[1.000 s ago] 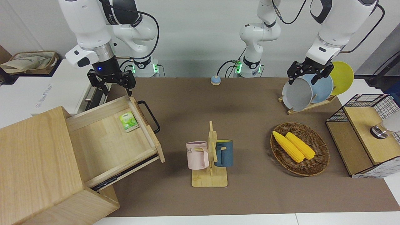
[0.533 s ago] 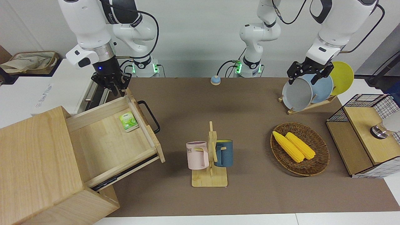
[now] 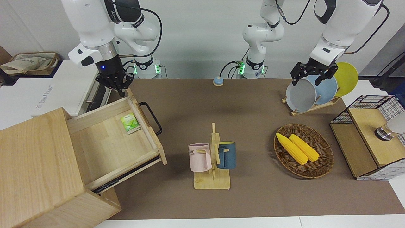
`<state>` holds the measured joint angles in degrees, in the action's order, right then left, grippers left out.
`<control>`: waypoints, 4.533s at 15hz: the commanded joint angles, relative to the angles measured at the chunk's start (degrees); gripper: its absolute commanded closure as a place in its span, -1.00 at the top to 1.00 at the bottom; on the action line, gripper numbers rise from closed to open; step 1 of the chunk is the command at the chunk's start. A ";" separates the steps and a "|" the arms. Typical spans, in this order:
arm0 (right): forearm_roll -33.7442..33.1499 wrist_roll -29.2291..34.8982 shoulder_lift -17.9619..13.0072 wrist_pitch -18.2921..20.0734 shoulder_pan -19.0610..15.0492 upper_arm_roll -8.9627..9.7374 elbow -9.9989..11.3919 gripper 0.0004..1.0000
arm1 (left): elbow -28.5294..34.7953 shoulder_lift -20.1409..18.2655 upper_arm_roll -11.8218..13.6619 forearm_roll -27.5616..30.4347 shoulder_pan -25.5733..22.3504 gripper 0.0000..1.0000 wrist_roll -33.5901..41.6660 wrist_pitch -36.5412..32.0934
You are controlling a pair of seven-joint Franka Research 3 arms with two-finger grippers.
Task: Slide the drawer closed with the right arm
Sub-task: 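Push the wooden drawer away from the robot with the right arm, then press the drawer front fully shut with the right gripper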
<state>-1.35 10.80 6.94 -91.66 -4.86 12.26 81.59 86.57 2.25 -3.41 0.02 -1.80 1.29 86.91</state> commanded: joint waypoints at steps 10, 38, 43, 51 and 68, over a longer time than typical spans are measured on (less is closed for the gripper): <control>1.09 33.91 -1.23 0.96 11.27 0.66 -1.26 -1.00 | -1.49 0.65 -0.37 -0.98 -0.22 0.99 0.55 -1.13; -4.18 74.11 13.62 -16.18 12.60 -0.04 4.72 -1.00 | -1.49 0.65 -0.37 -0.98 -0.22 0.99 0.55 -1.13; -6.91 71.65 13.71 -15.66 11.64 -0.04 3.49 -1.00 | -1.49 0.65 -0.37 -0.98 -0.22 0.99 0.55 -1.13; -6.82 68.40 15.03 -15.57 7.51 0.22 0.50 -1.00 | -1.49 0.65 -0.37 -0.98 -0.22 0.99 0.55 -1.13; -6.91 52.31 21.10 -16.36 -4.54 0.22 -7.15 -1.00 | -1.49 0.65 -0.37 -0.98 -0.22 0.99 0.55 -1.13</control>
<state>-7.22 65.60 26.01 -107.22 -7.38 11.56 77.38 86.57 2.25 -3.41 0.02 -1.80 1.29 86.91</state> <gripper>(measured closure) 0.991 0.004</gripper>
